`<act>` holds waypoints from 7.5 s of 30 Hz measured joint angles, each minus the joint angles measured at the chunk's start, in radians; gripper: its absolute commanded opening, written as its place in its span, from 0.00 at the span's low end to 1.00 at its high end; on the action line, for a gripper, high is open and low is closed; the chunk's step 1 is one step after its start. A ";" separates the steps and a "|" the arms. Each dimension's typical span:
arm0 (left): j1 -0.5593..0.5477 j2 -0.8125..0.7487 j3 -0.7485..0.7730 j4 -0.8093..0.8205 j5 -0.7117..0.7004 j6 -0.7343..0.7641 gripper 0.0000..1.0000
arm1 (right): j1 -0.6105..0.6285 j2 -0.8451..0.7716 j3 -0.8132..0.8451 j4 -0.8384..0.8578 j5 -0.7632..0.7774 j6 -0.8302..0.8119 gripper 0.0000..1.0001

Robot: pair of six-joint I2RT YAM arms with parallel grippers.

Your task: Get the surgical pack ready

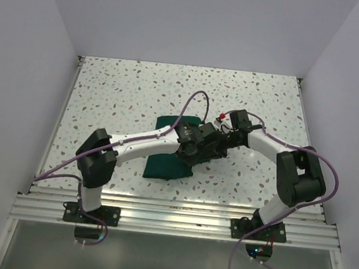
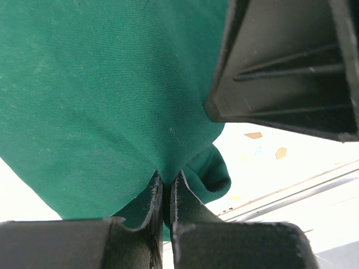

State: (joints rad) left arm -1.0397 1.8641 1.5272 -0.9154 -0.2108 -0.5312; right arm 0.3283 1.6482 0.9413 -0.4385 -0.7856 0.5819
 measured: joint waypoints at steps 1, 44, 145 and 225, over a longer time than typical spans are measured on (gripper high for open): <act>0.000 -0.004 0.000 0.000 -0.002 0.000 0.00 | 0.000 0.000 0.004 0.001 -0.001 0.001 0.14; 0.016 -0.049 -0.047 0.047 0.021 0.008 0.00 | 0.093 0.213 -0.161 0.833 0.048 0.483 0.00; 0.640 0.362 0.352 0.055 0.239 0.106 0.50 | 0.161 -0.006 -0.226 0.358 0.096 0.258 0.06; 0.218 -0.275 -0.597 0.642 0.575 -0.157 0.35 | -0.120 0.016 -0.045 0.453 -0.100 0.233 0.00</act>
State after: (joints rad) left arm -0.8215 1.5894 0.9302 -0.2733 0.3637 -0.6880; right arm 0.2081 1.6642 0.8959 0.0147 -0.8860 0.8150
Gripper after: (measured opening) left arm 0.355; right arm 0.008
